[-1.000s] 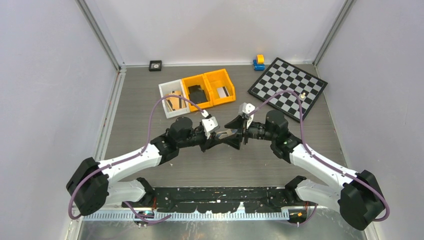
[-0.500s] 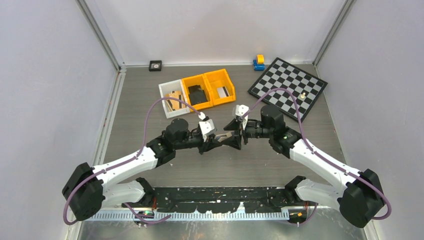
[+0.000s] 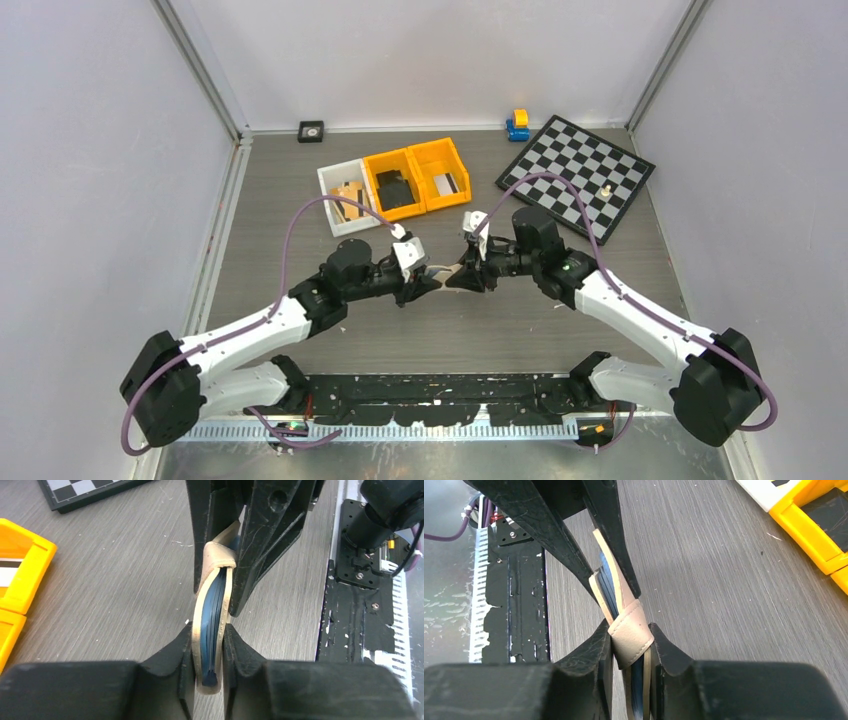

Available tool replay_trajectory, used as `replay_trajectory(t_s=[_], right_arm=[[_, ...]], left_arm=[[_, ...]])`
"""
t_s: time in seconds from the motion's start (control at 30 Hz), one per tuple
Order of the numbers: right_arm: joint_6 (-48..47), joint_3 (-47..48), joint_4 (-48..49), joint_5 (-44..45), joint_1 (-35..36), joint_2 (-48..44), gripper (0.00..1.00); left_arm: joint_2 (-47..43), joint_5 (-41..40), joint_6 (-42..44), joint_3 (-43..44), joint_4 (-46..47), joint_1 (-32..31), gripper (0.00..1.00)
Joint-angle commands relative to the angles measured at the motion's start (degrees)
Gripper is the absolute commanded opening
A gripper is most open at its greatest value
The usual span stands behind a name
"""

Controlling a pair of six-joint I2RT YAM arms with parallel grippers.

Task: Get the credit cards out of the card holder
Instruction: Open the card holder at the center of the board.

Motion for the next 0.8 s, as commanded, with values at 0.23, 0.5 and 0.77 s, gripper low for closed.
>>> replay_trajectory(t_s=[0.23, 0.5, 0.77], right_arm=[[29.1, -5.2, 22.9, 18.4, -3.1, -0.6, 0.0], [60.4, -9.0, 41.2, 14.6, -13.5, 7.7, 0.01], [92.8, -10.2, 87.8, 2.1, -16.0, 28.7, 0.0]], left_arm=[[-1.1, -20.8, -19.0, -2.0, 13.6, 1.5, 0.71], [3.4, -5.2, -34.8, -0.4, 15.2, 11.7, 0.72], [6.3, 2.1, -38.6, -2.7, 25.1, 12.4, 0.71]])
